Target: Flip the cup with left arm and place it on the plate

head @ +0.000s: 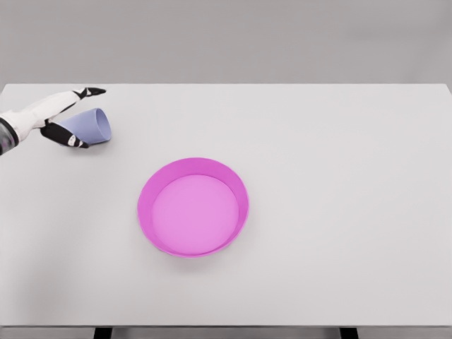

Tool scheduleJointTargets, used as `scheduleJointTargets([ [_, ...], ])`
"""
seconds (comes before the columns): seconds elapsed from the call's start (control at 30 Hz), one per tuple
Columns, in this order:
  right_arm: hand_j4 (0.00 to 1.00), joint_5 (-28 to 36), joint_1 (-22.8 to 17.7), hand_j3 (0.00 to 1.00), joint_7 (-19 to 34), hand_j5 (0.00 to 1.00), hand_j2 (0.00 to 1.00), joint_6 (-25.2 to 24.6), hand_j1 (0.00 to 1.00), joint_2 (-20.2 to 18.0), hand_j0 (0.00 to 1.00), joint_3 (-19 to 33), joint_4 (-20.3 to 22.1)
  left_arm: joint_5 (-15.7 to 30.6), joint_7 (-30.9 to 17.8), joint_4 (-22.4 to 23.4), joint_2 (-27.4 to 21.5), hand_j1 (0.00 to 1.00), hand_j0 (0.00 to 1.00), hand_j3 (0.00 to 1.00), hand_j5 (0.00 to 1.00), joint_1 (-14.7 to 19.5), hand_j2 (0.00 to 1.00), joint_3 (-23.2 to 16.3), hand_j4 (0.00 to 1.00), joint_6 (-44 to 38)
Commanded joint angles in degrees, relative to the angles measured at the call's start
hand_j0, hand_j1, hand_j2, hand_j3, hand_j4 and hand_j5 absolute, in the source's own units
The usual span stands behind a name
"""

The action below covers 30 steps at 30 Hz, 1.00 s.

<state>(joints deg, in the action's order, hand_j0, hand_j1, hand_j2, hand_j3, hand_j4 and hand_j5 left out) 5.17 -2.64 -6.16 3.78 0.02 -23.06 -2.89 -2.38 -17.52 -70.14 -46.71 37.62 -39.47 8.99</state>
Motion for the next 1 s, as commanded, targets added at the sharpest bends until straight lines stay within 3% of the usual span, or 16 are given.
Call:
scheduleJointTargets([
  [0.0,1.00,0.0,0.0,1.00,0.0,1.00,1.00,0.0,1.00,0.0,1.00,0.0,0.0,-0.4,0.0,1.1,1.2,1.00,1.00,1.00,1.00,0.0,1.00,-0.3,1.00,-1.1],
  [0.4,1.00,0.0,0.0,1.00,0.0,1.00,1.00,0.0,1.00,0.0,1.00,0.0,0.0,-1.5,-0.1,2.5,3.7,1.00,1.00,1.00,1.00,1.1,1.00,-0.7,1.00,-5.6],
  [0.47,1.00,0.0,0.0,1.00,0.0,1.00,1.00,0.0,1.00,0.0,1.00,0.0,0.0,-5.6,-1.2,2.5,3.8,1.00,1.00,1.00,1.00,1.1,1.00,-0.6,1.00,-5.7],
  [0.63,1.00,0.0,0.0,1.00,0.0,1.00,1.00,0.0,1.00,0.0,1.00,-0.1,0.0,-8.3,-1.7,2.0,3.8,1.00,1.00,1.00,1.00,1.1,1.00,-0.5,1.00,-5.7],
  [0.67,1.00,0.0,0.0,1.00,0.0,1.00,1.00,0.0,1.00,0.0,1.00,0.0,0.0,-8.5,-1.7,1.9,3.8,0.98,0.98,0.98,0.98,1.1,0.98,-0.5,0.98,-5.7],
  [0.73,1.00,0.0,0.0,1.00,0.0,1.00,1.00,0.0,1.00,0.0,1.00,0.0,0.0,-8.3,-1.6,1.8,4.3,0.75,0.75,0.75,0.75,1.1,0.75,-0.4,0.75,-5.7],
  [0.97,1.00,0.0,0.0,1.00,0.0,1.00,1.00,0.0,1.00,0.0,1.00,0.0,0.0,-6.4,-1.6,1.9,4.3,0.64,0.64,0.64,0.64,1.1,0.64,0.3,0.64,-5.6],
])
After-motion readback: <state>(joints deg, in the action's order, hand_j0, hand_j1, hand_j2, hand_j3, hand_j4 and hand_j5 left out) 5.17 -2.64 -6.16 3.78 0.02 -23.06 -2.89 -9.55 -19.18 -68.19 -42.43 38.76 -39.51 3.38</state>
